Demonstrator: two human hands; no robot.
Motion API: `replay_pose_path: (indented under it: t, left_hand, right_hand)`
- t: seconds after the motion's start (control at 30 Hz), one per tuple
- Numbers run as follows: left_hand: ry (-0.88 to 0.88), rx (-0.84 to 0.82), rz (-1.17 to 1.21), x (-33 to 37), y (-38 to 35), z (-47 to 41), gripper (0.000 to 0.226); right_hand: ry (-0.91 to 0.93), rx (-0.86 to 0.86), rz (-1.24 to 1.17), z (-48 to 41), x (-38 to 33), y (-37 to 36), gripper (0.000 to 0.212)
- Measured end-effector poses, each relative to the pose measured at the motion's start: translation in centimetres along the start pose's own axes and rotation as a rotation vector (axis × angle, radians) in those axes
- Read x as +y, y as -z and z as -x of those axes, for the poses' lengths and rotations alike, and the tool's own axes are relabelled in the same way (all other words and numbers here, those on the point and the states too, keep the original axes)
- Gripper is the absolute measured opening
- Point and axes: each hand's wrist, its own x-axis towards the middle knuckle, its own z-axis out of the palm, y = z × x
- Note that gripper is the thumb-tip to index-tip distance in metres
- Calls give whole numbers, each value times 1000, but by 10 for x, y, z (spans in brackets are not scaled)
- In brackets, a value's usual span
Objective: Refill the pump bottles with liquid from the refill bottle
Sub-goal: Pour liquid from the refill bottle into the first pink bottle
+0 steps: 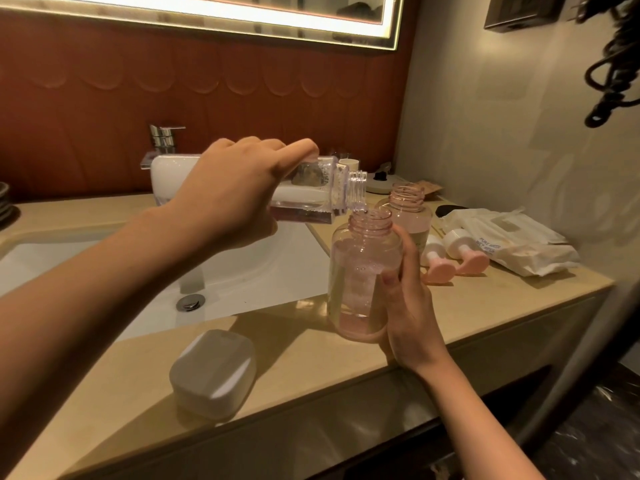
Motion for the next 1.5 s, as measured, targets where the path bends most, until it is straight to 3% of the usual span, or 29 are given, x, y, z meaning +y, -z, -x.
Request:
replay_pose_path:
  t: [0.63, 0.97, 1.13, 1.37, 1.43, 1.5]
  left_hand:
    - [195, -44, 209, 10, -10, 14, 83]
    - [288, 3, 563, 17, -29, 29, 83]
    - [356, 50, 709, 18, -29, 41, 80]
    - [422, 53, 755, 1, -12, 64, 79]
    - [440, 67, 756, -3, -6, 69, 78]
    - [464, 86, 765, -7, 0, 73, 81]
  right_hand:
    - [1, 3, -6, 1, 0, 1, 69]
    - [3, 27, 21, 1, -2, 1, 67]
    - [18, 146, 49, 5, -1, 2, 61]
    - [-7, 601, 131, -4, -8, 25, 19]
    - [-71, 539, 190, -21, -12, 36, 33]
    - [-147, 392, 279, -39, -14, 43, 61]
